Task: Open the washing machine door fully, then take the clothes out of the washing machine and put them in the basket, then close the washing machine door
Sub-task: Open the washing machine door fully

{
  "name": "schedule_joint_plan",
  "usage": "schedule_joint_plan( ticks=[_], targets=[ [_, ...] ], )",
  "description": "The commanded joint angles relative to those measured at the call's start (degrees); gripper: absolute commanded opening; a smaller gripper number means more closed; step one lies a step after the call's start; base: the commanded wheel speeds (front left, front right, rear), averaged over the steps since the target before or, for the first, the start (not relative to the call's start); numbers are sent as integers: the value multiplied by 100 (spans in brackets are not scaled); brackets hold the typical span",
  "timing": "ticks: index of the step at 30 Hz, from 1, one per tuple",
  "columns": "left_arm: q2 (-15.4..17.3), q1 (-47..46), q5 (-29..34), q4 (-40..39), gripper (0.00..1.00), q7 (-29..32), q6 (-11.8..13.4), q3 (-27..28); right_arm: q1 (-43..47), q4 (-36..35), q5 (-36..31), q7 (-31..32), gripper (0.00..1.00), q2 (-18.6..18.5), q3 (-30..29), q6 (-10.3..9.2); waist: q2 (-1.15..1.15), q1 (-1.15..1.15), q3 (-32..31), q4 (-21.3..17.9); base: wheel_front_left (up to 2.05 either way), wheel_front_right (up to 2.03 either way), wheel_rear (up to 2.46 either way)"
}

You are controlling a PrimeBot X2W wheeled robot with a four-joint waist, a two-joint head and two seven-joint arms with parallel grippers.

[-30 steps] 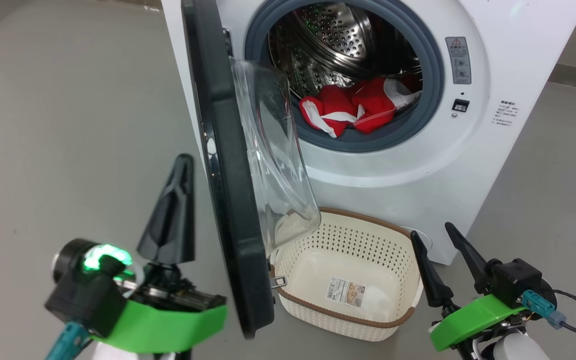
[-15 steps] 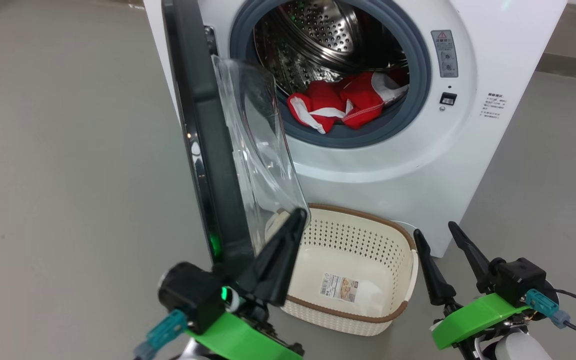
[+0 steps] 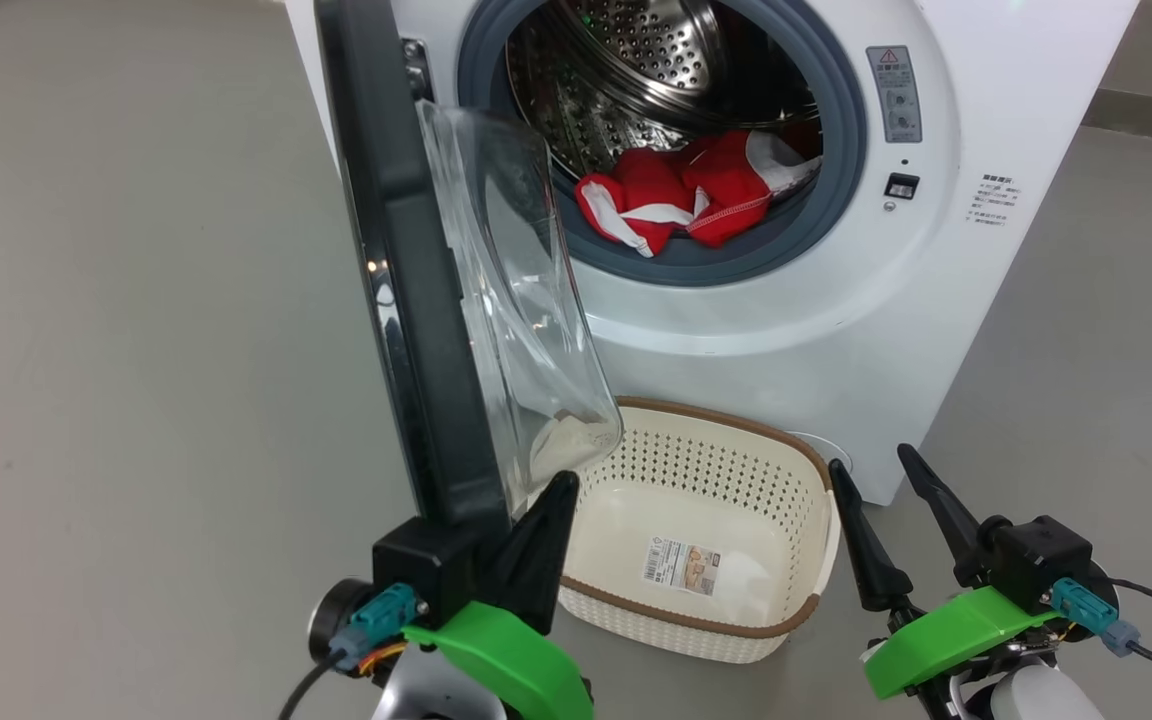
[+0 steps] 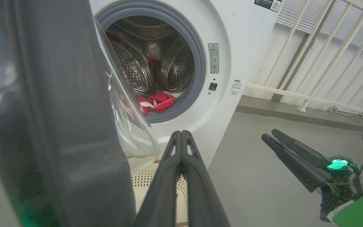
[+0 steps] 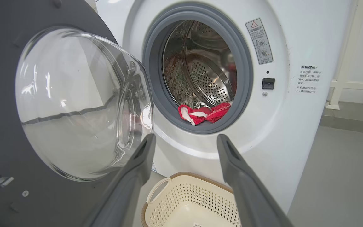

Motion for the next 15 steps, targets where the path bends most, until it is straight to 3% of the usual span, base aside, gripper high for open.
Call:
schedule_joint_plan(
  ticks=[1, 15],
  targets=[
    [71, -89, 91, -101, 0, 21, 100, 235, -113, -111, -36, -37, 100, 13, 85, 36, 0, 0, 3, 24, 0, 0, 0],
    [296, -69, 191, -59, 0, 140, 431, 445, -66, -64, -20, -37, 100, 13, 139, 36, 0, 0, 37, 408, 0, 0, 0]
  ],
)
